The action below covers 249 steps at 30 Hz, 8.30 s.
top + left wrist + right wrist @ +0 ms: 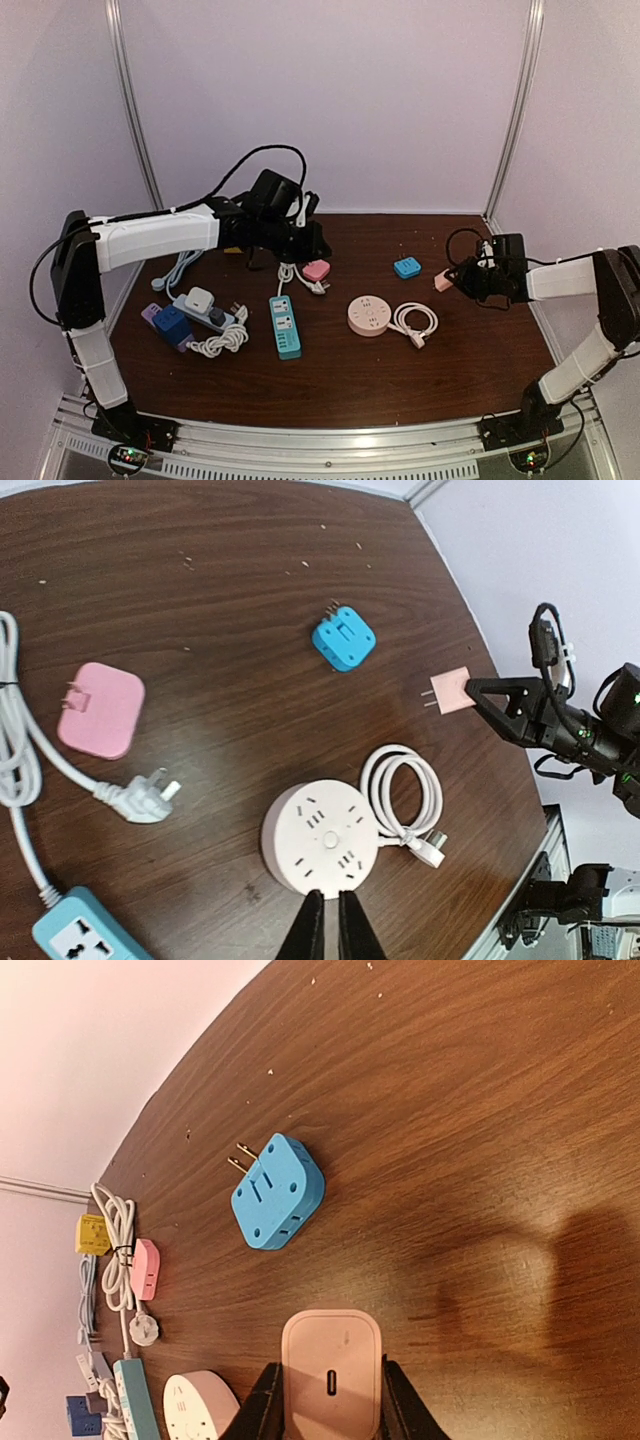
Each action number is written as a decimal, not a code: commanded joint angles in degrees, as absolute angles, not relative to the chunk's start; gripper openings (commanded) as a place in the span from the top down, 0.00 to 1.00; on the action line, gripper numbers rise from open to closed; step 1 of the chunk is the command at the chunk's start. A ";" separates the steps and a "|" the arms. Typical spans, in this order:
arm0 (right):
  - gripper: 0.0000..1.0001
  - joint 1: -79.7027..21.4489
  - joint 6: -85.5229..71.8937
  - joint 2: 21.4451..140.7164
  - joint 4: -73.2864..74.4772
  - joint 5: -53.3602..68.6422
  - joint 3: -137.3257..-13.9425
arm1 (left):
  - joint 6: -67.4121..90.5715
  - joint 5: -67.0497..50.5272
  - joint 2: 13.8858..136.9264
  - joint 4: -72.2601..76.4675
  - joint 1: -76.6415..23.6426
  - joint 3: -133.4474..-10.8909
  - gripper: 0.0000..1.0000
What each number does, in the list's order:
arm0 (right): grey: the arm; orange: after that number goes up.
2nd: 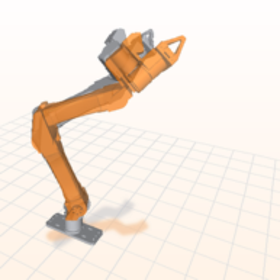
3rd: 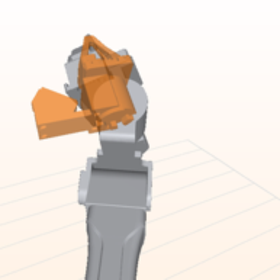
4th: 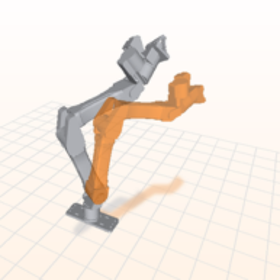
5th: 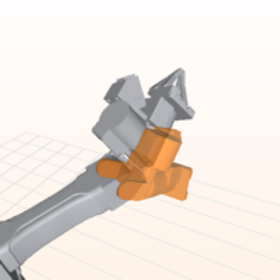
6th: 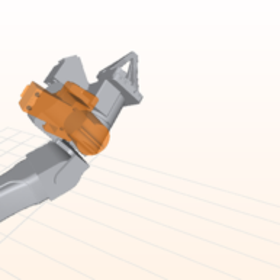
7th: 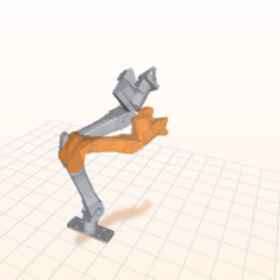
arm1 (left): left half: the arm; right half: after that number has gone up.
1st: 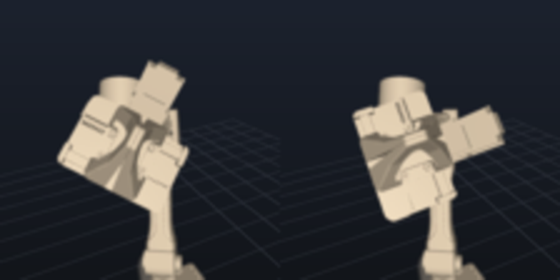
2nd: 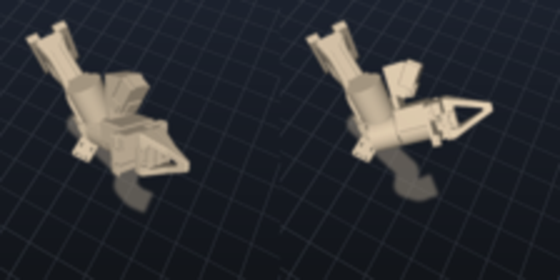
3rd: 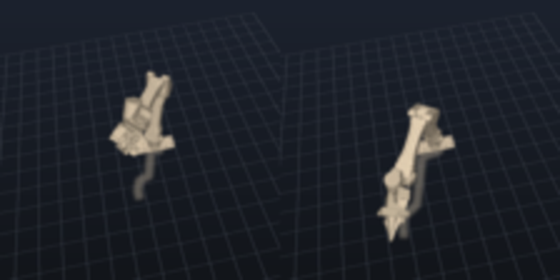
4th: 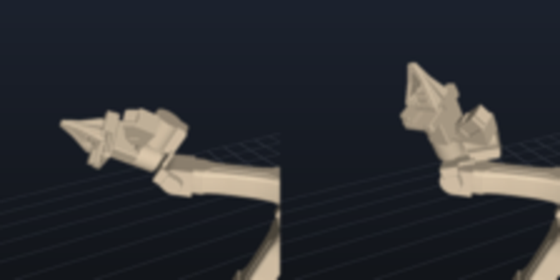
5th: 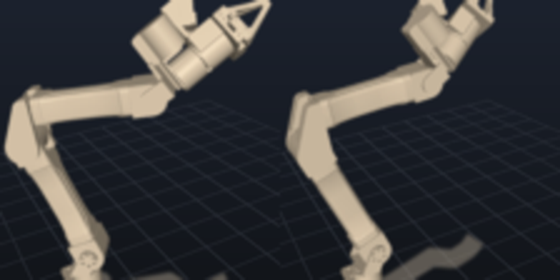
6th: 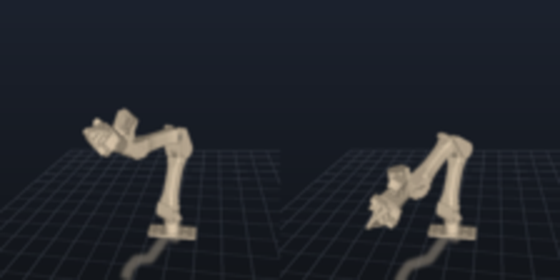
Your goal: Pull the plug off the socket
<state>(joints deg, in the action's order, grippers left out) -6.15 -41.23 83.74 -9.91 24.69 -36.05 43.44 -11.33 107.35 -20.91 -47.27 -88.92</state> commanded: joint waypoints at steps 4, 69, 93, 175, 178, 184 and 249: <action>0.93 -4.06 -42.95 91.02 -21.69 32.85 -35.36 | 42.25 -3.02 98.67 -19.84 -44.82 -79.89 0.91; 0.00 -31.97 -27.59 83.73 13.43 1.55 -50.04 | 76.63 19.01 75.36 -51.00 -23.91 -46.77 0.16; 0.00 -36.15 -28.75 84.45 12.51 -1.16 -51.06 | 59.20 0.11 93.75 -25.74 -40.91 -57.62 0.69; 0.37 -53.13 -60.25 133.25 -21.81 32.23 -86.07 | 46.60 3.79 81.67 -39.27 -46.76 -60.18 0.72; 0.45 -52.99 -62.75 134.22 -25.82 33.65 -85.91 | 47.07 3.55 81.07 -38.46 -46.76 -59.95 0.71; 0.66 -52.87 -63.90 133.89 -28.56 33.89 -84.83 | 47.37 3.13 81.11 -38.12 -46.63 -60.16 0.72; 1.00 -50.88 -59.89 126.89 -19.42 19.70 -79.70 | 40.38 -0.88 73.44 -45.44 -44.58 -68.70 0.78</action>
